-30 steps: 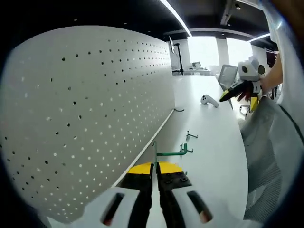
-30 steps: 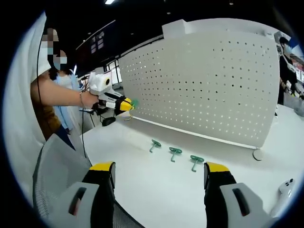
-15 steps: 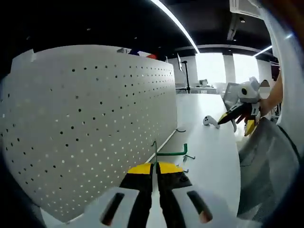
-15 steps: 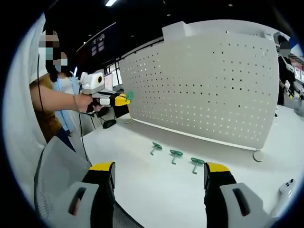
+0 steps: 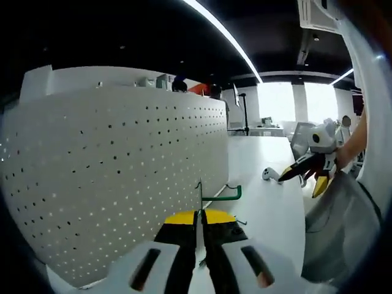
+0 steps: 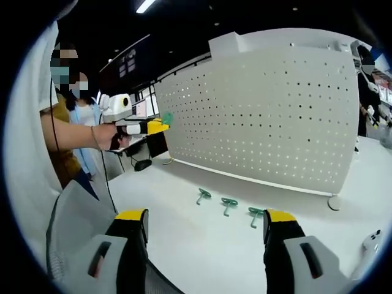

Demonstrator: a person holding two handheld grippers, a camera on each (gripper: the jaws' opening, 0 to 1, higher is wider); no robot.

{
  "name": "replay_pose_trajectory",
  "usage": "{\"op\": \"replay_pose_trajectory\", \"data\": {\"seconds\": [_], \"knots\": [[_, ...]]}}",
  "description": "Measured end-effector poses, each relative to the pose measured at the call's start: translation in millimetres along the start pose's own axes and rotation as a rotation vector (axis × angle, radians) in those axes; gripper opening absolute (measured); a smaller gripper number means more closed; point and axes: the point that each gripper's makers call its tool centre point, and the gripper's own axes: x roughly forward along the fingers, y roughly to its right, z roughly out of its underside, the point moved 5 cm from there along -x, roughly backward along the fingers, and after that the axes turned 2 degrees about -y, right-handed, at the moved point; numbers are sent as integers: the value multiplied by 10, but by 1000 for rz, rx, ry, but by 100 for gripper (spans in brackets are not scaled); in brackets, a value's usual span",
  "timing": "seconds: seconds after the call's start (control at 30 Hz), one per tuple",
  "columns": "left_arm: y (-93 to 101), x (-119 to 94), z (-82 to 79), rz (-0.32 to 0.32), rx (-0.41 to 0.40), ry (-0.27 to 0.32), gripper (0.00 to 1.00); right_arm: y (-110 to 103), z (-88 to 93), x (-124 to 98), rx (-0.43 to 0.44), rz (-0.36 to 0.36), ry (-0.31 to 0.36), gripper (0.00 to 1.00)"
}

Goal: Insert the hook assembly into the mounting plate slot until the hook locks in place.

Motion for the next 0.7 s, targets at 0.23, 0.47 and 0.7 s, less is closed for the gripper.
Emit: {"op": "replay_pose_trajectory", "data": {"seconds": [0.23,0.47,0.7], "knots": [[24,-5,1,-1,-5,1,3,-67,-229,-25,-31,-22,84,74],[50,-3,-11,-2,-25,15,3,-174,-482,19,-46,-69,186,72],[58,9,-16,-1,-35,26,3,-256,-618,140,-50,-114,221,65]]}}
